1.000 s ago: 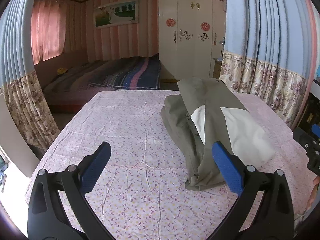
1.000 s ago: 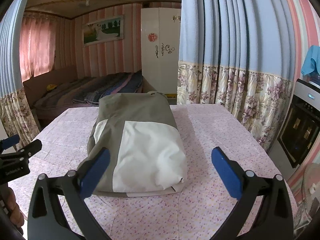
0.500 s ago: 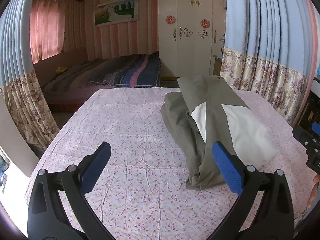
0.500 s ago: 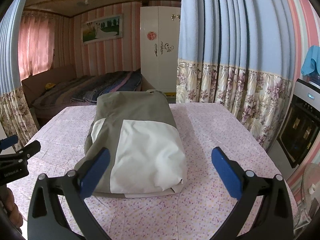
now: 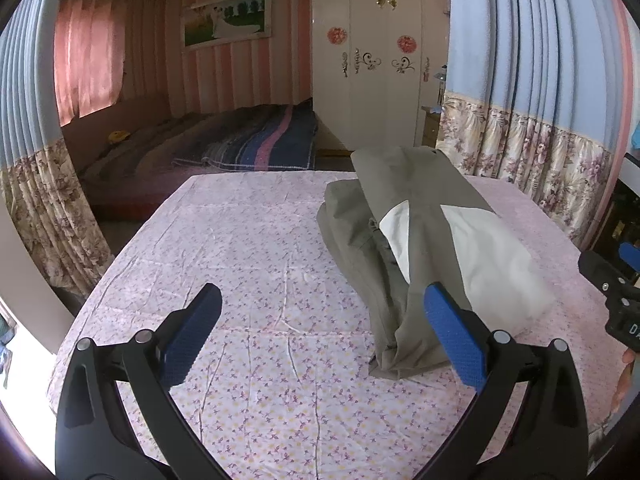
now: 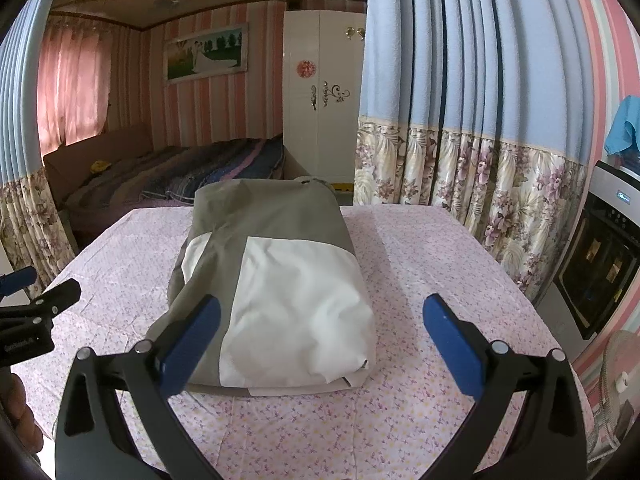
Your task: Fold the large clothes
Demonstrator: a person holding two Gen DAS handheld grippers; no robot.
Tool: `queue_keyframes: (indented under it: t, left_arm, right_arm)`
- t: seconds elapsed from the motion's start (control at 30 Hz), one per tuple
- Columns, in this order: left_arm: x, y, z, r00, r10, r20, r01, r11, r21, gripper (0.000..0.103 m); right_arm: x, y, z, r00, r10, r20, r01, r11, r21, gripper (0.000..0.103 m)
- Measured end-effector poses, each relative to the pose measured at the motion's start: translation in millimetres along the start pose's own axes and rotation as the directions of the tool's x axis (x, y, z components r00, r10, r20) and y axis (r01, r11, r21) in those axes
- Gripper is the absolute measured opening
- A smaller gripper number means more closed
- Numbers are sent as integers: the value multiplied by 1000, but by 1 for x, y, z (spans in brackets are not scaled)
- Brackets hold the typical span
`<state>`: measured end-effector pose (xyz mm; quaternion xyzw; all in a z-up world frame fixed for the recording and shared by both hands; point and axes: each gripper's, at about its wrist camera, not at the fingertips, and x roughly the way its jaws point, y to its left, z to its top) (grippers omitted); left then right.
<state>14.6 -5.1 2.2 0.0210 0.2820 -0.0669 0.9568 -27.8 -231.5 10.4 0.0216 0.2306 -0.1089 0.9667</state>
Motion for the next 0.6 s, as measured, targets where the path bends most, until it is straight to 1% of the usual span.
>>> queue_keyframes:
  t: [0.17, 0.3, 0.43, 0.6]
  left_arm:
    - [-3, -1, 1, 1000, -9, 9, 9, 1000, 3, 100]
    - [-8, -2, 2, 999, 19, 37, -19, 1000, 13, 100]
    - [-6, -1, 4, 1000, -11, 14, 11, 1000, 6, 100]
    - [-1, -2, 3, 1000, 8, 0, -8, 1000, 14, 100]
  right_arm:
    - [2, -2, -1, 1000, 0, -4, 0, 1000, -3, 101]
    - [5, -3, -1, 1000, 0, -9, 0, 1000, -2, 101]
    - [8, -7, -2, 1000, 2, -16, -2, 1000, 2, 101]
    - [10, -7, -1, 1000, 4, -20, -4, 1000, 4, 101]
